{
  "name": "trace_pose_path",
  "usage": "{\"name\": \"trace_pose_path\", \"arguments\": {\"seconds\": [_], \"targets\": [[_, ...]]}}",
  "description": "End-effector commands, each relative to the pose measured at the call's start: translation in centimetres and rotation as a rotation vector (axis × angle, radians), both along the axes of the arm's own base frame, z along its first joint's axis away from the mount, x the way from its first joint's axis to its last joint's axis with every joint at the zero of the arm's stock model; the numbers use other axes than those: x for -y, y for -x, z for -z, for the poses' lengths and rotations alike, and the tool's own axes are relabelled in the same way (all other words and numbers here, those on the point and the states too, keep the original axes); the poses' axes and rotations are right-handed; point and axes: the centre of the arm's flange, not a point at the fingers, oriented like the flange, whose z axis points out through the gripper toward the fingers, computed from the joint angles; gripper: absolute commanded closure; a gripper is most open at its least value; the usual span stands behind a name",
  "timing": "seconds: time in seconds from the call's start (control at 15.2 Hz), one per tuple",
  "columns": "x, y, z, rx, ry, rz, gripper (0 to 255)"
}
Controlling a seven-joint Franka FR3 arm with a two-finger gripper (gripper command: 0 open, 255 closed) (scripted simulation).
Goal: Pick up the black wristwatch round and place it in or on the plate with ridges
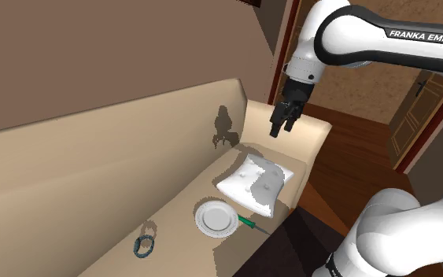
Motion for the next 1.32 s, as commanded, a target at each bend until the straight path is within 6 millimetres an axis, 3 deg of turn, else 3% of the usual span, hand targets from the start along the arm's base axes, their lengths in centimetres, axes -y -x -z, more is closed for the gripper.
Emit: {"name": "trace_pose_path", "arguments": {"seconds": [0.0,1.25], "targets": [[0.0,0.0,0.0,0.000,0.000,0.000,0],[-16.2,-9.1,17.5,-0.010,0.044,-0.021,0]]}}
